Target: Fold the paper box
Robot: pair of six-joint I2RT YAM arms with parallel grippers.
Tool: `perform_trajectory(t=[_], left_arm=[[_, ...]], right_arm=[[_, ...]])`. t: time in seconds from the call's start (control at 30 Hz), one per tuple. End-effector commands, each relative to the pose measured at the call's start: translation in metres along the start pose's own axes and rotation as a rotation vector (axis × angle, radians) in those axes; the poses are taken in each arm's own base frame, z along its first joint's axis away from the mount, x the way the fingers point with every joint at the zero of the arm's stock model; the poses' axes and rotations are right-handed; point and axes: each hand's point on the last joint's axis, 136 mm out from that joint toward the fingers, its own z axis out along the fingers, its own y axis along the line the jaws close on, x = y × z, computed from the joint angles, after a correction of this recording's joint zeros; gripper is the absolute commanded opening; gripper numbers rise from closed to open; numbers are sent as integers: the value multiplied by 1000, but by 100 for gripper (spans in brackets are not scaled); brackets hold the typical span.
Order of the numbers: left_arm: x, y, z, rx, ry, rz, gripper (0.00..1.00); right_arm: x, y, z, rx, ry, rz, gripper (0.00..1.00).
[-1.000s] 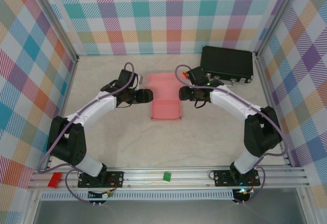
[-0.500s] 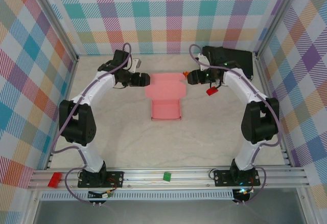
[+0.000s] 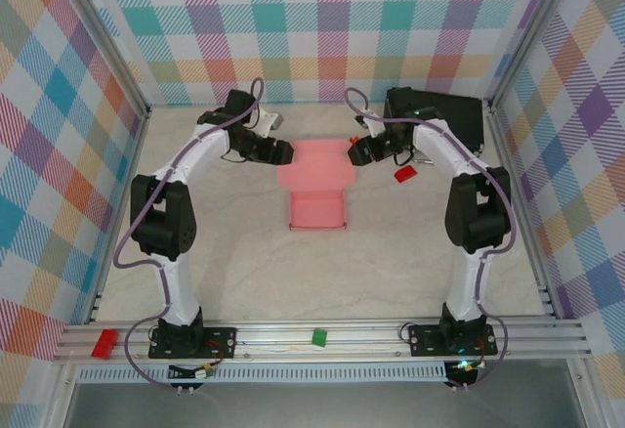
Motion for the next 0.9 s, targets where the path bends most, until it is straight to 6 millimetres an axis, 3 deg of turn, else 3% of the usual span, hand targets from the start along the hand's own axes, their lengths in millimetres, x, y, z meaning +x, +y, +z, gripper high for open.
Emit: perform_trajectory(t=[0.0,0.33,0.57,0.87], left_arm=[[0,-3,0,41,17,18,68],[8,1,16,65,58,1,57],[8,0,17,75,63,-3,47],[9,0,16,72,73,-7,38]], right_arm=[[-2,11,4,-71,5,-39,57],[-1,11,21,-115,14,-37,51],[2,11,24,-117,26,-36,43],[3,16,26,-122,34,-52,40]])
